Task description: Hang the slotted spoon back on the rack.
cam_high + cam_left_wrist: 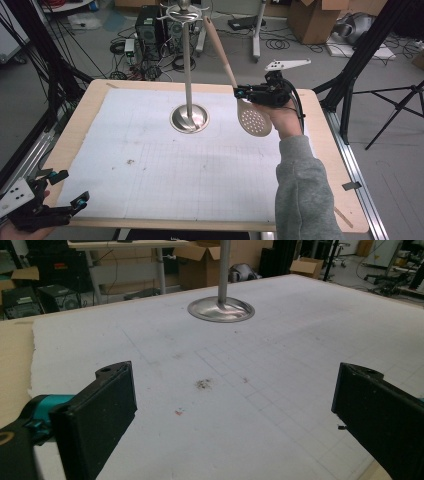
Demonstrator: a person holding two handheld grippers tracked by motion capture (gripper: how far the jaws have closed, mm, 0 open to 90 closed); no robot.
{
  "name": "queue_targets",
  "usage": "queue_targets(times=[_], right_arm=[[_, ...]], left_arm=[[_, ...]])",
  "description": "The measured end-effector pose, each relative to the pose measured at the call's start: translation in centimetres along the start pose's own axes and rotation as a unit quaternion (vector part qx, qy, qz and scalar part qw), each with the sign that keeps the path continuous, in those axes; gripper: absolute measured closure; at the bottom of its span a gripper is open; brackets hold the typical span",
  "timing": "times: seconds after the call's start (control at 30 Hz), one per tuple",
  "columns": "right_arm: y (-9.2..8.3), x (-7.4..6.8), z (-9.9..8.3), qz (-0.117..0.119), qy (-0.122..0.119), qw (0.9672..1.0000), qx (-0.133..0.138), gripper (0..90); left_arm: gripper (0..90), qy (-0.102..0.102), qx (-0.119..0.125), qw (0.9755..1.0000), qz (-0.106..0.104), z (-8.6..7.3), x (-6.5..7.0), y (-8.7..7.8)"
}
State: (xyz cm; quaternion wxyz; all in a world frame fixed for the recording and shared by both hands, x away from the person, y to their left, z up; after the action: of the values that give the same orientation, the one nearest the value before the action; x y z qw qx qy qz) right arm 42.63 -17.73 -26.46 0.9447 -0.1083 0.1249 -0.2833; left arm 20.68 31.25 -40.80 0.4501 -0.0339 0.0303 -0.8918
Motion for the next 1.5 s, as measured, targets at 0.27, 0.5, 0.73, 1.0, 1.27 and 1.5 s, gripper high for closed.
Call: queue_targets(times=[0.27,0.5,0.73,1.0,1.27,1.5], right_arm=[[0.8,0.0,-0.2,0.002,0.004,1.0000,-0.008,78.4],[1.5,0.0,-0.3,0.006,0.005,0.9999,-0.012,78.5],[2.2,-0.1,-0.3,0.011,0.007,0.9998,-0.015,78.5],[3.0,0.1,-0.4,0.012,0.007,0.9997,-0.018,78.6],[4.1,0.0,-0.3,0.014,0.005,0.9996,-0.025,78.6],[5.1,0.1,-0.5,0.017,0.001,0.9994,-0.029,78.5]], left_arm=[[4.5,0.000,-0.001,1.0000,0.000,0.0,0.1,0.0],[4.5,0.000,-0.001,1.0000,0.001,-0.1,0.0,-0.2],[4.5,-0.002,0.001,1.0000,0.003,-0.1,0.0,-0.3],[4.5,-0.004,0.001,1.0000,0.005,-0.1,0.0,-0.5],[4.6,-0.003,0.002,1.0000,0.007,-0.1,0.2,-0.8],[4.5,-0.002,0.003,0.9999,0.011,-0.1,0.3,-1.1]])
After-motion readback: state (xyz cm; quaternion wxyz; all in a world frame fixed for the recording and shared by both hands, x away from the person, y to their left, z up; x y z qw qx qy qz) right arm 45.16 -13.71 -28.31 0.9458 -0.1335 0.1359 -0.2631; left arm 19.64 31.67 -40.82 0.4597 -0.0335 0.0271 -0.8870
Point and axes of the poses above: each handheld gripper's, and its own axes: y roughly forward along the jaws, z roughly out of its top, x roughly to its right, the point moved 5 cm from there along y, roughly forward along the jaws, and after that the axes turned 8 degrees about x, right-handed, at the moved point
